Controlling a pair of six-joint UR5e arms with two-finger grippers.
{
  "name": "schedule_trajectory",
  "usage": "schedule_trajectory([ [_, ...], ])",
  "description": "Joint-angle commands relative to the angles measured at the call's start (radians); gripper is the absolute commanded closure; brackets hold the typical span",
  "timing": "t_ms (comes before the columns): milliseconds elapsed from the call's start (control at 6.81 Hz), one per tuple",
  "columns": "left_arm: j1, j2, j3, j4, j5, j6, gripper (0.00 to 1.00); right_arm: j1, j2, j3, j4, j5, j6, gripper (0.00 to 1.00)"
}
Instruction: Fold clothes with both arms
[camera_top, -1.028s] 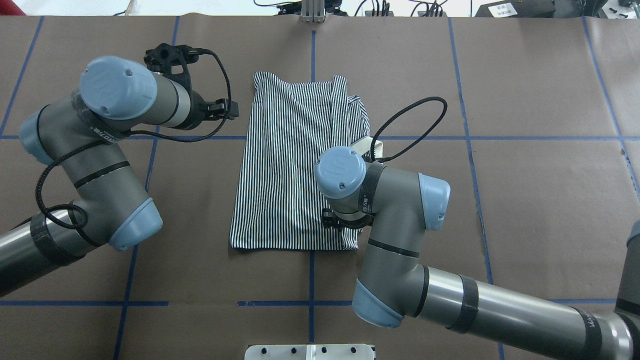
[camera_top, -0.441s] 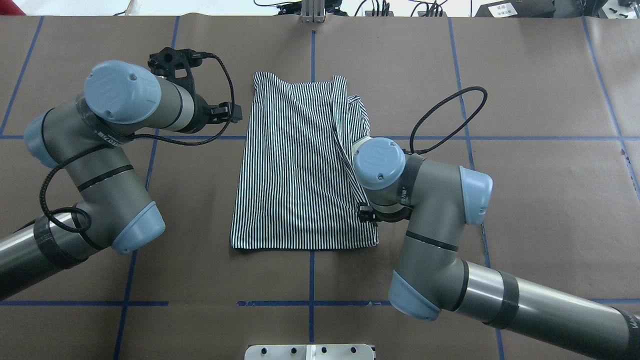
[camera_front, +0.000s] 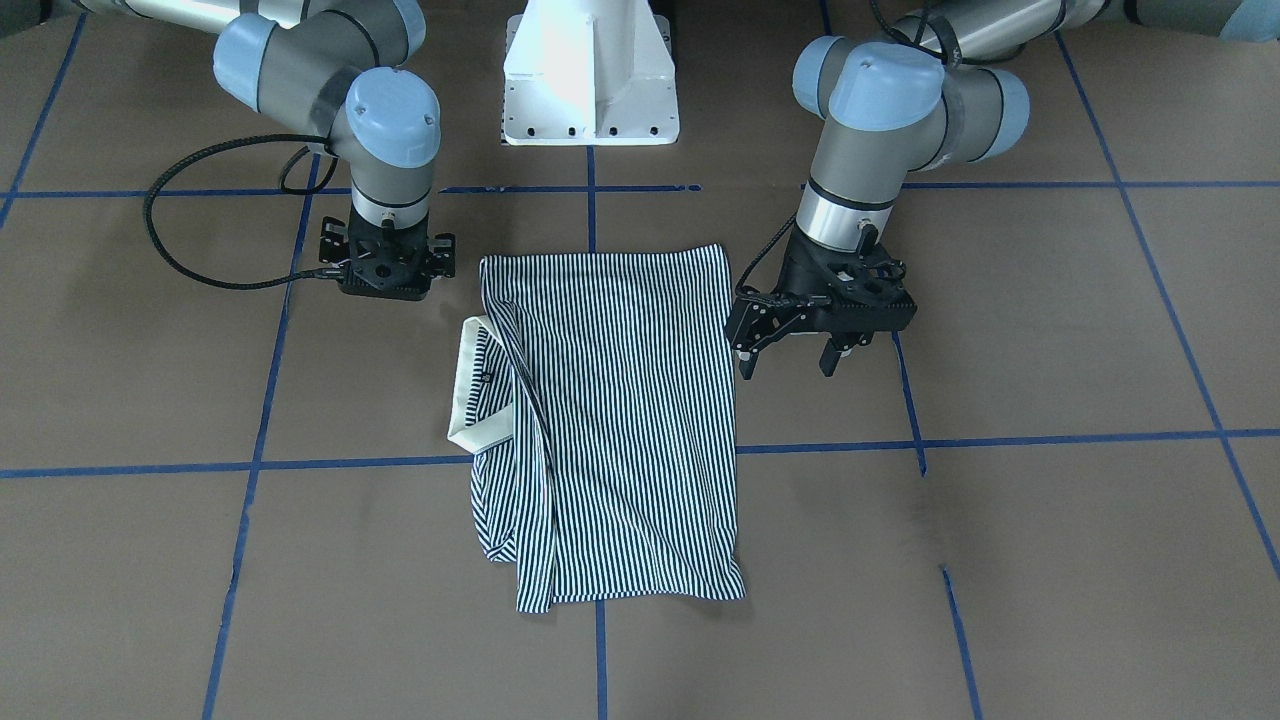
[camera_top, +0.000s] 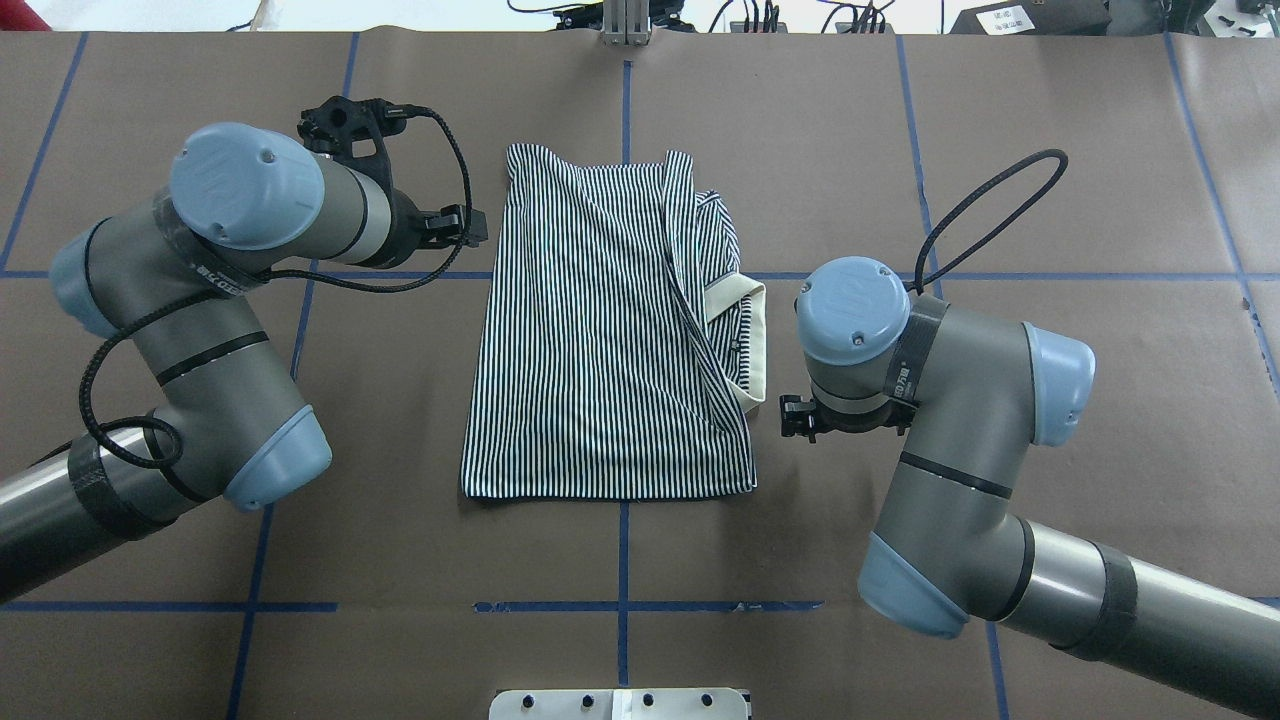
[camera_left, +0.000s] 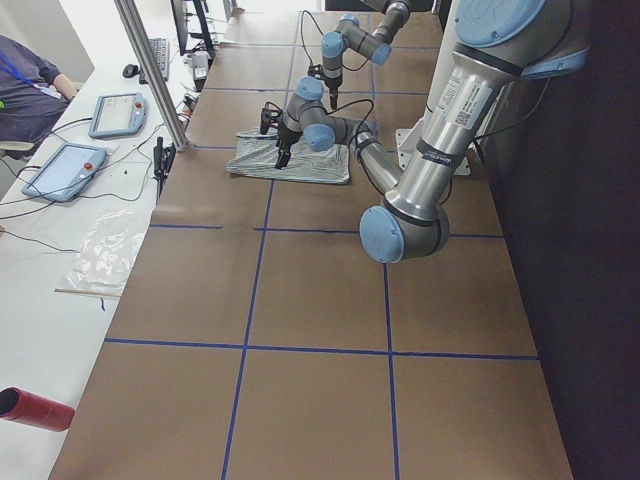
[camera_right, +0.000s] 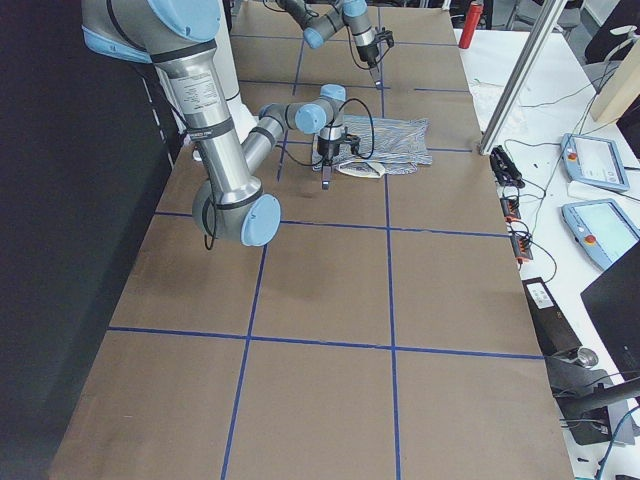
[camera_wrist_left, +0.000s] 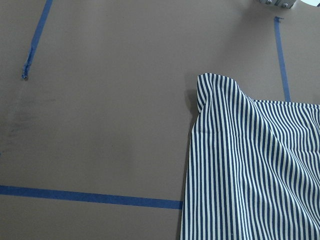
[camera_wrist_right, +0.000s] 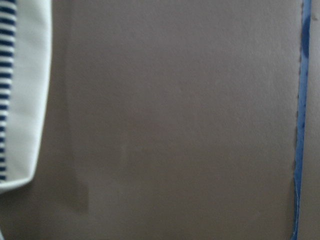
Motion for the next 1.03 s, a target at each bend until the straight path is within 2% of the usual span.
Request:
schedule_trajectory([
  [0,0.0,-0.001,-0.001,0.0,-0.001,0.002,0.0,0.043,0.226,-0.193,0.028,-0.003,-0.075,0.0],
  [147,0.0,0.002,-0.002,0.0,-0.001,0.005,0.0,0.053,0.294,-0.305,0.12,-0.005,-0.075,0.0],
  [294,0.0,0.005,-0.001,0.0,-0.001,0.008,0.0,0.056,0.319,-0.379,0.195,-0.006,-0.08,0.0],
  [588,0.0,0.005,-0.002,0.0,-0.001,0.009,0.0,0.065,0.448,-0.568,0.217,-0.04,-0.144,0.0],
  [882,0.0,0.006,-0.001,-0.001,-0.001,0.01,0.0,0.071,0.447,-0.595,0.219,-0.04,-0.16,0.0],
])
